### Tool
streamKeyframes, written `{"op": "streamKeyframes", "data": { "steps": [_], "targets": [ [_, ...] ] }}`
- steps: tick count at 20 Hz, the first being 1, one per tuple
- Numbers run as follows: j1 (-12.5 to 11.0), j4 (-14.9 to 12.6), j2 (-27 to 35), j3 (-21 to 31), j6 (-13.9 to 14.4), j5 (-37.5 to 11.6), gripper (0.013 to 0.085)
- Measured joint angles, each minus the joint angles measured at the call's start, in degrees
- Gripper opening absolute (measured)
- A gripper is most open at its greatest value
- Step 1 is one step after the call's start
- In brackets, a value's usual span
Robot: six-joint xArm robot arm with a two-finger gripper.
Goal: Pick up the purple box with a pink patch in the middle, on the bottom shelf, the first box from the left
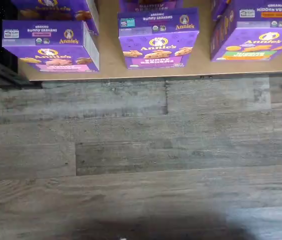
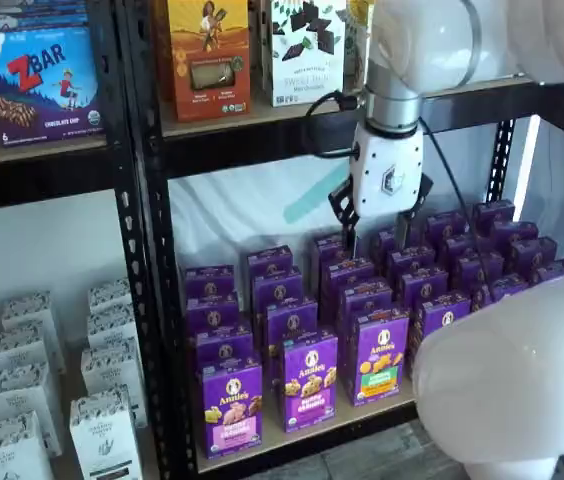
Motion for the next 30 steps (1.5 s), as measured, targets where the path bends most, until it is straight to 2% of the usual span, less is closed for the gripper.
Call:
{"op": "streamKeyframes", "data": {
  "steps": [14,18,30],
  "targets": [
    [5.5,1.2,11.7,3.8,4.6,-14.5,0.085],
    [6.5,4.1,15.7,4.3,3.6,-19.2,0.085],
    [8.6,2.0,28.2,3.1,6.8,-29.6,0.085]
  ]
}}
